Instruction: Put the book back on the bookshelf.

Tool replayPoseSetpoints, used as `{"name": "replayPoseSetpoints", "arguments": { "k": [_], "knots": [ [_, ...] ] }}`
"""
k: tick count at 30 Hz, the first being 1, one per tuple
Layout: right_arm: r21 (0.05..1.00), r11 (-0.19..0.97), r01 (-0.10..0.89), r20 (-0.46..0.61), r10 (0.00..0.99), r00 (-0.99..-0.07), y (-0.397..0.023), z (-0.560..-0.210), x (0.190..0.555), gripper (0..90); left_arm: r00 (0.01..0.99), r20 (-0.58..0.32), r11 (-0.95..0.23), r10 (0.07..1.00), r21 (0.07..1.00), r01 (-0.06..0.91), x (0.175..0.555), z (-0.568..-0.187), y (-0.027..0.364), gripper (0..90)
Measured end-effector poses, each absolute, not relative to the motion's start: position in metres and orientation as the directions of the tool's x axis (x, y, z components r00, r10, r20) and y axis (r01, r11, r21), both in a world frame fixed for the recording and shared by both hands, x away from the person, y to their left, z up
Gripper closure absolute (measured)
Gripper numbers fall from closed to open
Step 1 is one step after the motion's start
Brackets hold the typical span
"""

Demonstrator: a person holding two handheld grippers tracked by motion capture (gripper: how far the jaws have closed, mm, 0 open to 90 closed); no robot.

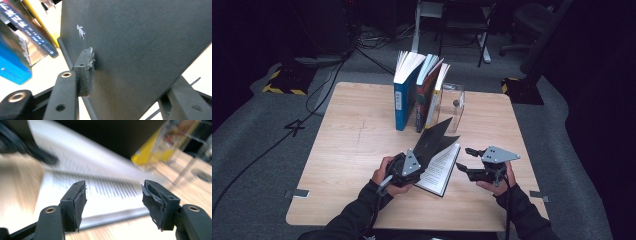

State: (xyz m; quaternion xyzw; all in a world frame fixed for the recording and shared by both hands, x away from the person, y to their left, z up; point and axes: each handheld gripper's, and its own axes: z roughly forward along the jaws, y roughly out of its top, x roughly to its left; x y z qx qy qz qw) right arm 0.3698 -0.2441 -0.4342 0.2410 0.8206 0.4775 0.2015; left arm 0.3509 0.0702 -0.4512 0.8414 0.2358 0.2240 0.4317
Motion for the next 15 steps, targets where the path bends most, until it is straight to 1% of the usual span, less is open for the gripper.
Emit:
{"name": "replayPoseSetpoints", "arguments": {
  "k": [1,3,5,8,13,15],
  "knots": [
    [0.879,0.424,0.219,-0.085,0.590,-0.803,-0.247,-0.436,0.371,36.0,0.791,0.158,-0.505,0.592,0.838,0.210,0.352,-0.450,0.074,56.2],
    [0.867,0.441,0.233,-0.088,0.595,-0.799,-0.251,-0.440,0.373,35.9,0.803,0.136,-0.491,0.580,0.845,0.212,0.352,-0.449,0.082,57.4],
    [0.860,0.444,0.249,-0.078,0.598,-0.797,-0.253,-0.445,0.376,35.7,0.808,0.126,-0.485,0.576,0.848,0.213,0.351,-0.449,0.085,58.3],
    [0.854,0.454,0.253,-0.084,0.601,-0.795,-0.253,-0.449,0.377,35.7,0.827,0.102,-0.477,0.553,0.852,0.214,0.348,-0.448,0.094,59.0],
    [0.847,0.464,0.260,-0.082,0.597,-0.798,-0.249,-0.456,0.379,35.7,0.871,0.048,-0.458,0.489,0.864,0.210,0.340,-0.447,0.115,58.9],
    [0.845,0.470,0.255,-0.085,0.590,-0.803,-0.246,-0.457,0.379,37.8,0.888,0.041,-0.462,0.458,0.864,0.198,0.336,-0.447,0.123,58.8]
  ]
}}
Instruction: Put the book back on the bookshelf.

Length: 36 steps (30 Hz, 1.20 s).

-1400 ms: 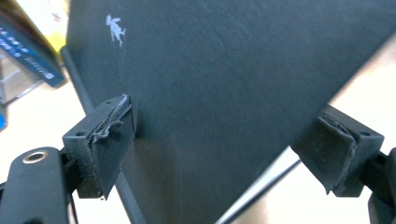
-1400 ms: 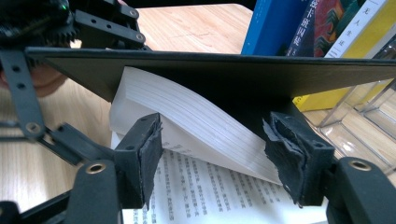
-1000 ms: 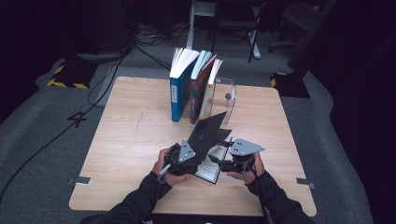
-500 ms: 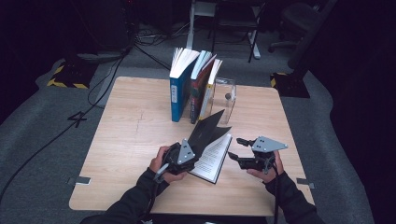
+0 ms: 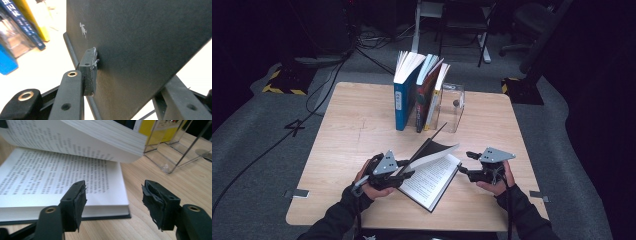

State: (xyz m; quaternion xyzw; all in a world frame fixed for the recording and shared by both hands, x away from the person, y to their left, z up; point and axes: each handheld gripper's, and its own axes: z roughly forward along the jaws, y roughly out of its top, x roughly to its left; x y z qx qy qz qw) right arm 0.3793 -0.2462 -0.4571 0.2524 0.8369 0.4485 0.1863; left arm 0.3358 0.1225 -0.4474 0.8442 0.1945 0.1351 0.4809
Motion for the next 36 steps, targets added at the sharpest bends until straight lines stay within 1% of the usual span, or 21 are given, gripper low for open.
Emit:
{"name": "replayPoseSetpoints", "arguments": {
  "k": [4,9,11,16,20,25,27,30,33,36],
  "knots": [
    [0.859,0.458,0.230,-0.079,0.562,-0.823,-0.240,-0.458,0.380,38.8,0.906,0.021,-0.460,0.423,0.866,0.195,0.326,-0.448,0.136,58.4],
    [0.860,0.469,0.201,-0.093,0.531,-0.842,-0.225,-0.458,0.379,38.5,0.903,0.006,-0.452,0.429,0.867,0.209,0.322,-0.449,0.144,57.5],
    [0.862,0.471,0.187,-0.109,0.533,-0.839,-0.219,-0.457,0.380,38.3,0.906,0.006,-0.459,0.424,0.864,0.209,0.322,-0.450,0.145,55.5],
    [0.872,0.460,0.168,-0.120,0.533,-0.838,-0.212,-0.453,0.383,40.0,0.898,-0.006,-0.441,0.439,0.870,0.222,0.319,-0.454,0.149,53.0],
    [0.881,0.448,0.151,-0.126,0.530,-0.839,-0.209,-0.449,0.385,40.0,0.895,0.008,-0.453,0.446,0.864,0.219,0.316,-0.455,0.148,50.7],
    [0.889,0.435,0.143,-0.119,0.522,-0.845,-0.205,-0.445,0.393,39.4,0.874,0.018,-0.445,0.485,0.866,0.229,0.313,-0.455,0.150,49.9],
    [0.894,0.425,0.139,-0.114,0.518,-0.848,-0.203,-0.443,0.396,39.7,0.862,0.014,-0.433,0.507,0.869,0.240,0.314,-0.455,0.152,51.2],
    [0.902,0.411,0.134,-0.106,0.511,-0.853,-0.199,-0.440,0.402,39.7,0.848,0.014,-0.424,0.530,0.870,0.251,0.315,-0.455,0.155,56.5],
    [0.904,0.409,0.127,-0.107,0.504,-0.857,-0.195,-0.438,0.409,38.8,0.849,0.030,-0.437,0.527,0.867,0.241,0.316,-0.453,0.157,59.7],
    [0.907,0.405,0.114,-0.109,0.488,-0.866,-0.192,-0.436,0.416,35.8,0.848,0.032,-0.435,0.529,0.868,0.238,0.318,-0.452,0.160,63.5]
  ]
}}
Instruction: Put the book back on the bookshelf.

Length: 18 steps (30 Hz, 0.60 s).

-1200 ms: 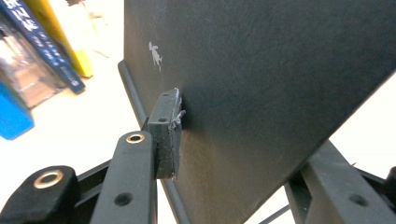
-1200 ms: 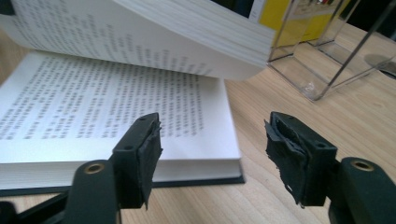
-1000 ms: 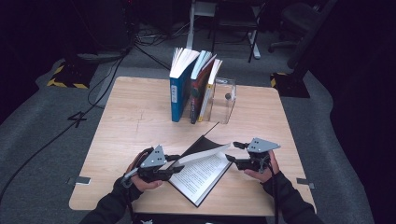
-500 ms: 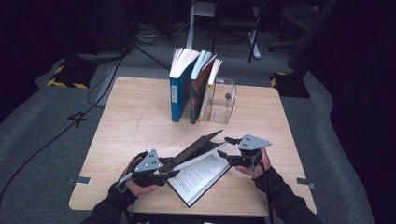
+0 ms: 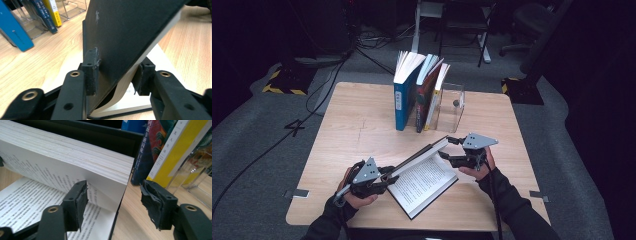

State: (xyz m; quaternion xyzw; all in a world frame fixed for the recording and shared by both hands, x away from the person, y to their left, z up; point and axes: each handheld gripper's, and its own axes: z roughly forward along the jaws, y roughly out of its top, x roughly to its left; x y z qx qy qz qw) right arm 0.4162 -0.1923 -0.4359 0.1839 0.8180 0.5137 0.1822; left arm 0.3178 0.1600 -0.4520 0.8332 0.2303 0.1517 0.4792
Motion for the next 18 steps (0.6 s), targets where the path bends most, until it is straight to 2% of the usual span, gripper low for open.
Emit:
{"name": "replayPoseSetpoints", "arguments": {
  "k": [4,8,12,14,18],
  "knots": [
    [0.915,0.388,0.112,-0.081,0.447,-0.891,-0.192,-0.436,0.429,32.1,0.849,0.033,-0.436,0.527,0.868,0.237,0.320,-0.450,0.165,66.5],
    [0.914,0.387,0.121,-0.038,0.379,-0.925,-0.188,-0.437,0.439,32.5,0.848,0.030,-0.435,0.530,0.867,0.242,0.320,-0.449,0.170,67.7],
    [0.906,0.412,0.093,-0.048,0.320,-0.946,-0.181,-0.437,0.439,35.5,0.843,0.041,-0.437,0.536,0.868,0.236,0.318,-0.449,0.171,68.3],
    [0.904,0.421,0.072,-0.054,0.279,-0.959,-0.176,-0.437,0.436,44.9,0.839,0.018,-0.412,0.543,0.876,0.248,0.321,-0.450,0.174,68.3],
    [0.901,0.428,0.070,-0.062,0.287,-0.956,-0.173,-0.436,0.434,46.3,0.841,0.009,-0.402,0.541,0.881,0.250,0.322,-0.451,0.175,67.7]
  ]
}}
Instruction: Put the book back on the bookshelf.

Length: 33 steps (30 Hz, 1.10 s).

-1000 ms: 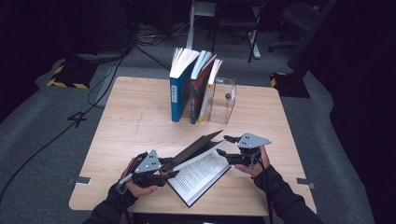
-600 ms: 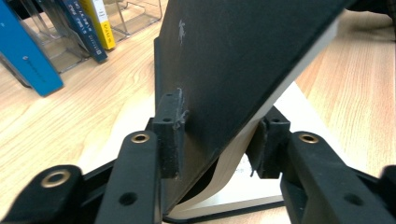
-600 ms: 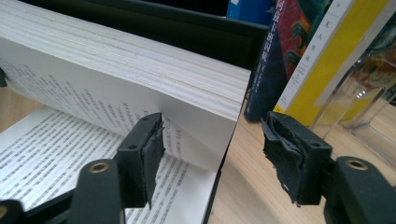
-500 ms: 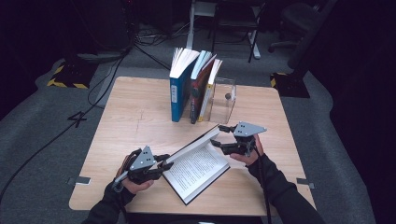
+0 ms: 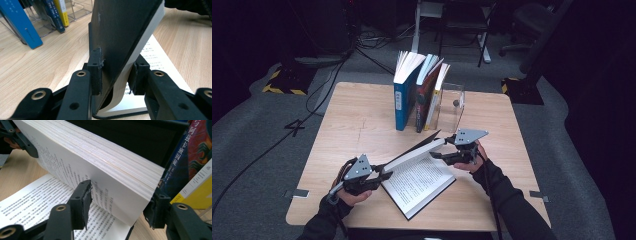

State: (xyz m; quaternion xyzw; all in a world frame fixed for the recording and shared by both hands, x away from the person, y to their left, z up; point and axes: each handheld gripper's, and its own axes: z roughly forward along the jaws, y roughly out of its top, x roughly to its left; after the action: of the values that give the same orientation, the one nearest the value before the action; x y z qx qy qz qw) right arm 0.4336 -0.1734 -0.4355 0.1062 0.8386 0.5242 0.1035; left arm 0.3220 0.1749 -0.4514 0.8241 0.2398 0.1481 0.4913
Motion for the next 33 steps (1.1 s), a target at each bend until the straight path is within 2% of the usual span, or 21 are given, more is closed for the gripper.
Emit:
{"name": "replayPoseSetpoints", "arguments": {
  "k": [9,15,19,27,33],
  "knots": [
    [0.900,0.427,0.090,-0.040,0.285,-0.958,-0.182,-0.442,0.429,49.1,0.849,0.012,-0.395,0.529,0.888,0.233,0.329,-0.451,0.161,60.3],
    [0.900,0.427,0.090,-0.045,0.296,-0.954,-0.188,-0.443,0.424,52.4,0.852,0.023,-0.399,0.524,0.890,0.221,0.336,-0.449,0.154,64.4],
    [0.904,0.416,0.095,-0.042,0.309,-0.950,-0.201,-0.440,0.417,56.5,0.876,-0.010,-0.384,0.482,0.897,0.221,0.344,-0.449,0.150,65.9],
    [0.904,0.417,0.091,-0.072,0.358,-0.931,-0.239,-0.434,0.394,58.0,0.934,-0.022,-0.401,0.357,0.899,0.174,0.355,-0.446,0.118,67.8],
    [0.910,0.403,0.096,-0.087,0.413,-0.906,-0.264,-0.432,0.381,57.7,0.944,-0.032,-0.406,0.328,0.897,0.172,0.364,-0.445,0.109,67.7]
  ]
}}
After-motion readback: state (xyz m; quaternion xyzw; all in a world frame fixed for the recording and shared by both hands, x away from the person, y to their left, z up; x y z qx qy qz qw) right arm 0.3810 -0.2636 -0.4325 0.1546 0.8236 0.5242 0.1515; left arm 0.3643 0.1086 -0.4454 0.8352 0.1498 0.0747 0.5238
